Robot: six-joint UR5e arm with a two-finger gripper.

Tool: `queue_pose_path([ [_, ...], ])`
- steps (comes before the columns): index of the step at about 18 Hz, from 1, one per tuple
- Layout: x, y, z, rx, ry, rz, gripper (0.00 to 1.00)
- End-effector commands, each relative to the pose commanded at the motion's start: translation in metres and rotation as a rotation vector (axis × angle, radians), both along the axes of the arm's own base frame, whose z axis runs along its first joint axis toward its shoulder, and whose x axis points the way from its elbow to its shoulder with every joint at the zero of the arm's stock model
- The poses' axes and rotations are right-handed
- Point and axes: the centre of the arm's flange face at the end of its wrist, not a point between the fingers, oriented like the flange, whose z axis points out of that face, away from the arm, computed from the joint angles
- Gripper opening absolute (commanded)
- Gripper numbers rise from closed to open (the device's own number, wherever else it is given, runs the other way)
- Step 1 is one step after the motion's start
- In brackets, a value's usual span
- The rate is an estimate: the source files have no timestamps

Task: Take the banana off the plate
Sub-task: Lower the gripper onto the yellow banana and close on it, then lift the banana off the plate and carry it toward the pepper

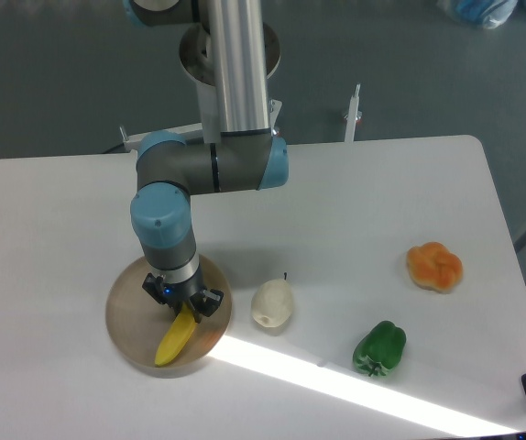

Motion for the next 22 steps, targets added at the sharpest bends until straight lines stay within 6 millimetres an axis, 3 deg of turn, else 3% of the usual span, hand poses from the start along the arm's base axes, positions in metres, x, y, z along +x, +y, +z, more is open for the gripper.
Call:
queue_pose_path([
  [2,-0.002,-0.001,0.028,0.035,0.022,-0.029,0.31],
  [4,-0.007,-0.001,0.038,0.034,0.053,-0.063,0.29],
  [5,-0.018,-0.002,0.056,0.05,0.085,-0.072,0.29],
  [8,-0.062,-0.012,0.082,0.06,0.112,-0.081,0.29],
  [9,-0.089,-0.021,0.097,0.07,0.136,-0.106,0.29],
  [11,-0.119,-0.031,0.121,0.09,0.173,-0.143,0.29],
  [15,-0.185,-0.038,0.155,0.114,0.252,-0.193,0.29],
  [19,-0.213,-0.038,0.163,0.092,0.266,-0.217,0.29],
  [22,-0.214,-0.038,0.162,0.09,0.266,-0.216,0.29],
])
